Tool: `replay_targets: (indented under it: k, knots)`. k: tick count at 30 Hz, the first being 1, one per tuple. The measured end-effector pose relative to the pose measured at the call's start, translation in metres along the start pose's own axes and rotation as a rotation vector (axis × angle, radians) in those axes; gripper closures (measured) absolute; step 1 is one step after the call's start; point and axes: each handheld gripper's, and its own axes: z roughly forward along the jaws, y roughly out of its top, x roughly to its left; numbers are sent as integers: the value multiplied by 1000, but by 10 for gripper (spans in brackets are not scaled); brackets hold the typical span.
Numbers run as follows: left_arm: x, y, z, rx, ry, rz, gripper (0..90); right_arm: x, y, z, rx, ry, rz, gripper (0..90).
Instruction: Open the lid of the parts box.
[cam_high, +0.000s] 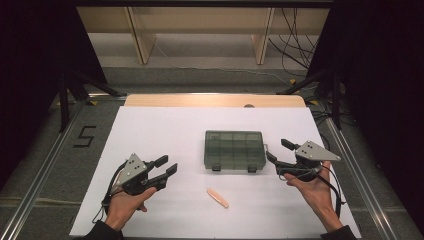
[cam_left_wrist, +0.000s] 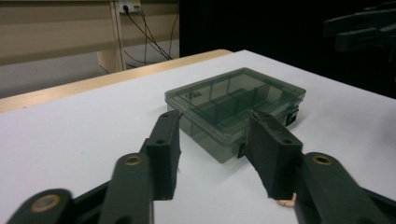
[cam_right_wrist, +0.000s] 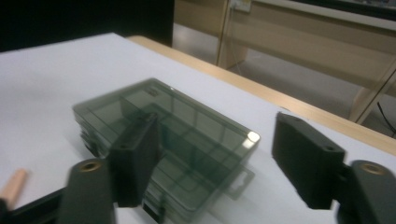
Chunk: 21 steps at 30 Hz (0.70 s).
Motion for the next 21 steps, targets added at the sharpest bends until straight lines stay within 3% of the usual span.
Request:
replay_targets:
  k: [2, 6, 11, 16, 21]
  knots:
    - [0, 0, 6, 20, -9, 7, 623, -7, -2, 3, 13, -5, -36, 490]
    - [1, -2, 18, 55, -13, 35, 740, -17, -7, 7, 48, 5, -17, 617]
    - [7, -5, 35, 85, -18, 41, 856, -27, -13, 11, 78, 11, -53, 769]
    - [14, -9, 54, 149, -23, 84, 895, -31, -19, 16, 115, 39, -75, 859]
    - [19, -11, 69, 184, -28, 86, 898, -34, -24, 20, 149, 62, -90, 895]
